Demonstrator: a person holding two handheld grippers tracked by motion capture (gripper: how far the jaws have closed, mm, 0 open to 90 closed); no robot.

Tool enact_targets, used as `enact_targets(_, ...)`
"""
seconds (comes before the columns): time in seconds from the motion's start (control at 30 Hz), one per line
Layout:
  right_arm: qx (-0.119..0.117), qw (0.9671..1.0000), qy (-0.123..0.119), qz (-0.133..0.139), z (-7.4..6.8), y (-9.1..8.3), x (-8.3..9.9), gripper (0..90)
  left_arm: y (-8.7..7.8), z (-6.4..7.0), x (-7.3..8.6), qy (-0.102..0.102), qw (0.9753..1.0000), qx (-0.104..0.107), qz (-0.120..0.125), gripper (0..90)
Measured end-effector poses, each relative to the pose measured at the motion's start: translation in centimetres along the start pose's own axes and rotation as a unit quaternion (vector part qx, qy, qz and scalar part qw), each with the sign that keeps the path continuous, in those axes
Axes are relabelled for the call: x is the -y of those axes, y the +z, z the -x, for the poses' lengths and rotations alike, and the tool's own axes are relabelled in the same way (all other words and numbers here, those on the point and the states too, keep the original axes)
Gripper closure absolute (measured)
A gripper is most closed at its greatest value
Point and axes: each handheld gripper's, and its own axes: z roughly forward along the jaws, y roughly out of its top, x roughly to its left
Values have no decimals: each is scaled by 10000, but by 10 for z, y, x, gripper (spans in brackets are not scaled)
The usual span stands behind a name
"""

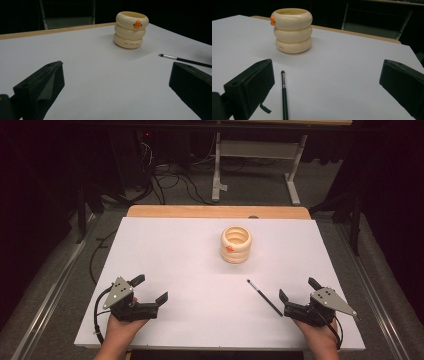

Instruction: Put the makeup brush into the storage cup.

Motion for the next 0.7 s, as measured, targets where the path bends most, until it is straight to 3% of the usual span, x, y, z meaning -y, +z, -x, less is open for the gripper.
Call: enact_targets(0.7, 72, 9992, 17, -392, 1, 5, 3, 13, 1, 0, 0, -4, 10000, 23, -17, 7)
